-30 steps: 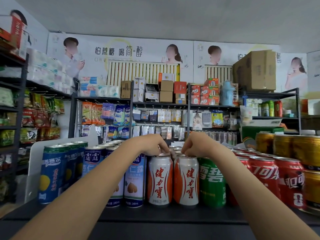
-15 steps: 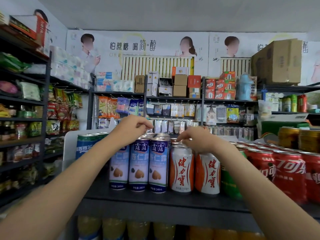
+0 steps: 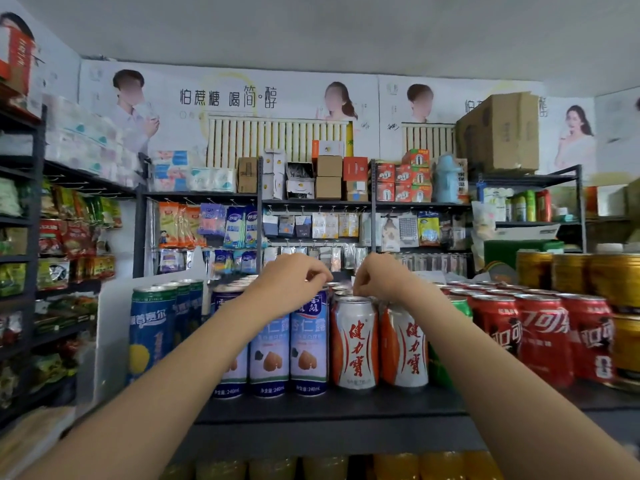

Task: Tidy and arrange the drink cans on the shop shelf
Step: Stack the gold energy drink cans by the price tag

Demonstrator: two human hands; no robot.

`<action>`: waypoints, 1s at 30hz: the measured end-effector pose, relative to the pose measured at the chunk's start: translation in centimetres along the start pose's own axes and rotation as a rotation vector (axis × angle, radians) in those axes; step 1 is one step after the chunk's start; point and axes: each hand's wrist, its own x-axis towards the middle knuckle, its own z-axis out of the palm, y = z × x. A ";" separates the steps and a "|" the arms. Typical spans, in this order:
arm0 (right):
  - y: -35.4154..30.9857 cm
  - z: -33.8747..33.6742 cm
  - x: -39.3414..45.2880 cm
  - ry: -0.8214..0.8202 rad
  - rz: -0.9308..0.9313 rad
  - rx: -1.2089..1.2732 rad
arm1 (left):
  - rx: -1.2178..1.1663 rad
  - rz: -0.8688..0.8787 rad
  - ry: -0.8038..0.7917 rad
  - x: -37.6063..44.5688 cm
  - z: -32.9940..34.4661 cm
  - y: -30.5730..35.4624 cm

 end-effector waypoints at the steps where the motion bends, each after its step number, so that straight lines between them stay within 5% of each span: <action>1: 0.2 -0.1 -0.1 0.000 -0.006 0.018 | 0.003 0.010 0.004 0.2 0.0 0.2; 7: 2.6 -2.1 -0.4 0.144 0.010 0.079 | 0.028 0.002 -0.078 1.9 -0.4 0.9; 15: 5.9 -2.5 -0.6 -0.082 0.007 0.015 | 0.192 -0.021 -0.349 4.9 2.2 3.0; 19: 6.4 -2.5 -0.3 -0.066 -0.020 0.071 | 0.293 -0.047 -0.393 6.2 2.8 3.4; 27: 6.4 -2.6 -0.4 -0.042 -0.050 0.061 | 0.350 -0.029 -0.332 6.2 3.2 3.5; 30: 4.8 -2.8 -0.9 0.067 -0.096 0.121 | 0.279 -0.004 -0.156 5.0 2.5 3.5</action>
